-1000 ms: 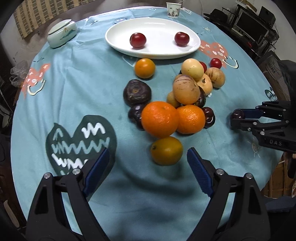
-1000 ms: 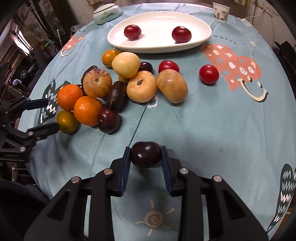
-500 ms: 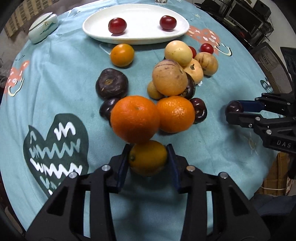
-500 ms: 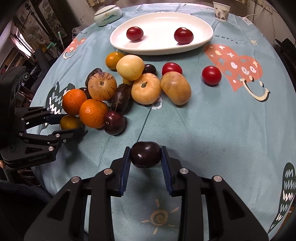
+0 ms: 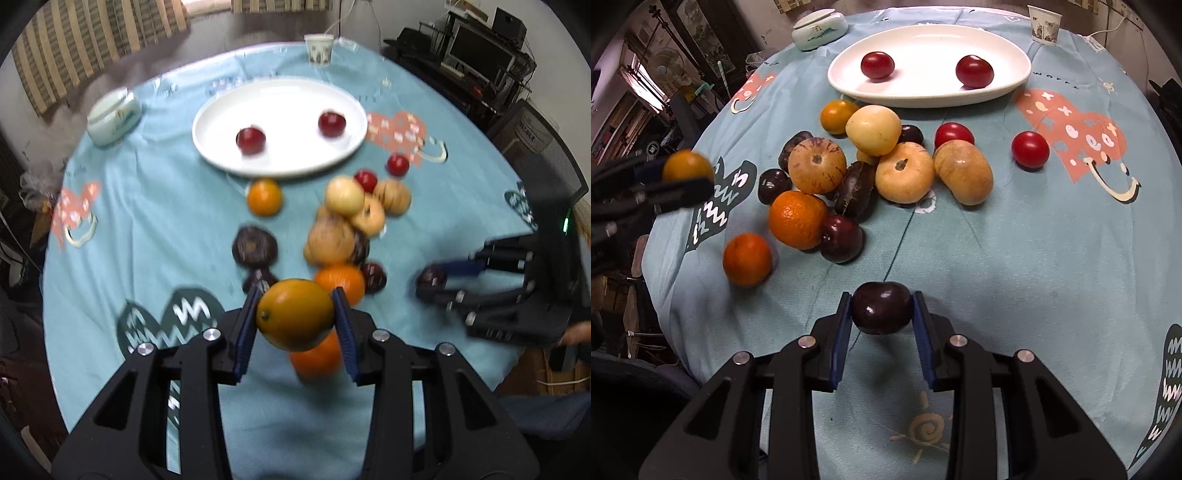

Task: Organize fruits
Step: 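Carry the plum and yellow fruit onto the white plate and open both tools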

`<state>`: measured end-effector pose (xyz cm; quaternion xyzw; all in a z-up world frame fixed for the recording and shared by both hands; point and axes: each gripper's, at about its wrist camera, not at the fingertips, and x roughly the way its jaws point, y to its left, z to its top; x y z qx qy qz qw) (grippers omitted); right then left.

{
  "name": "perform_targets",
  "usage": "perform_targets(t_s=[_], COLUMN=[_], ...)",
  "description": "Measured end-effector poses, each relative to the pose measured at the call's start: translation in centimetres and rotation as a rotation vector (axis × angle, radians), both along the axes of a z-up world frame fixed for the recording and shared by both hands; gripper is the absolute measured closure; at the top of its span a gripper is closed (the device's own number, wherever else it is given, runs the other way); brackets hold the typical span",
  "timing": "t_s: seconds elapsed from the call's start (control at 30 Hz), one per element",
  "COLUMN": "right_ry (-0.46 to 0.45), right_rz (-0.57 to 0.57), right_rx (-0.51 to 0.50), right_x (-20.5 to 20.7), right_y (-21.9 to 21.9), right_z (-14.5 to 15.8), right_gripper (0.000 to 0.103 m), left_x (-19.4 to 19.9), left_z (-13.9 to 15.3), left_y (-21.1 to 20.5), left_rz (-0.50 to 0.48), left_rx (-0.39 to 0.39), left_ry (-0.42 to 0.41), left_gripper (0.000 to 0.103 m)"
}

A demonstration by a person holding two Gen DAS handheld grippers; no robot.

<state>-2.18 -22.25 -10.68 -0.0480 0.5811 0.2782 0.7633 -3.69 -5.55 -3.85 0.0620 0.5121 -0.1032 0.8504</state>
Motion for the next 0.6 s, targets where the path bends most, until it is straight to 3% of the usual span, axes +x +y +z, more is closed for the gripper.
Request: perform_targets(t_s=[0.27, 0.6], right_ry=[-0.018, -0.084], right_rz=[-0.025, -0.049], right_rx=[0.054, 0.113], right_x=[0.1, 2.2], right_y=[-0.3, -0.4], right_z=[1.5, 5.1], right_gripper=[0.070, 0.070], left_x=[3.1, 5.8], left_z=[3.8, 6.3], left_y=[-1.7, -2.4], left_rz=[0.001, -0.007], left_rx=[0.016, 0.019], left_ry=[-0.098, -0.159], left_gripper=[0.063, 0.063])
